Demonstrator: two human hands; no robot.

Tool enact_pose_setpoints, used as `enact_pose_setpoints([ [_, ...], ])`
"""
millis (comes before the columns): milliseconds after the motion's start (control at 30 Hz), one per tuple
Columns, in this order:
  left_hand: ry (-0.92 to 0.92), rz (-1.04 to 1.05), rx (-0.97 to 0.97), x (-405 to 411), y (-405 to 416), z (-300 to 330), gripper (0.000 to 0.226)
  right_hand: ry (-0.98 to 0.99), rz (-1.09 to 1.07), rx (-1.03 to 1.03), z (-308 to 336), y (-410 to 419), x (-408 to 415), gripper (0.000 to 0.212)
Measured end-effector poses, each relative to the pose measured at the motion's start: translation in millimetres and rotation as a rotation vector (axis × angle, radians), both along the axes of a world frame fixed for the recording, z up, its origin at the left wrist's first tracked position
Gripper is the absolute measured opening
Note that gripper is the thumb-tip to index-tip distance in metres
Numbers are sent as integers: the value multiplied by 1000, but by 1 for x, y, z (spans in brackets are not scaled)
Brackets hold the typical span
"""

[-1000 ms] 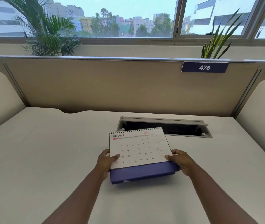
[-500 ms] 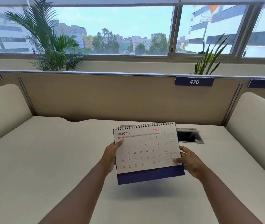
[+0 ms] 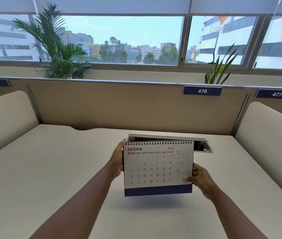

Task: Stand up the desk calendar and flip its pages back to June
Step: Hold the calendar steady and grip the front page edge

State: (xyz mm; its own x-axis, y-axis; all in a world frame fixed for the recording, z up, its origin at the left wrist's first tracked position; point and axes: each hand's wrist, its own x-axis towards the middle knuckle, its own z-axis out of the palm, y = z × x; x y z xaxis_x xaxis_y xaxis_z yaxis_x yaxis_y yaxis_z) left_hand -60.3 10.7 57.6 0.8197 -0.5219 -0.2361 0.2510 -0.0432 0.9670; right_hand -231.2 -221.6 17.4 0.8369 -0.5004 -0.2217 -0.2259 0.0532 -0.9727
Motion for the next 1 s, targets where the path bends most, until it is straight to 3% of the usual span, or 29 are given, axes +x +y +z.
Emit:
enact_pose_setpoints([
  [167,-30,48,15,-2,1,-3,45,43,-75,-104,-9,8,-3,50],
  [467,25,-33,91,-4,1,-12,41,186,-244,-405,-17,16,-7,39],
  [1000,53,15,153,-3,-8,-18,40,370,-350,-290,-17,14,-12,35],
])
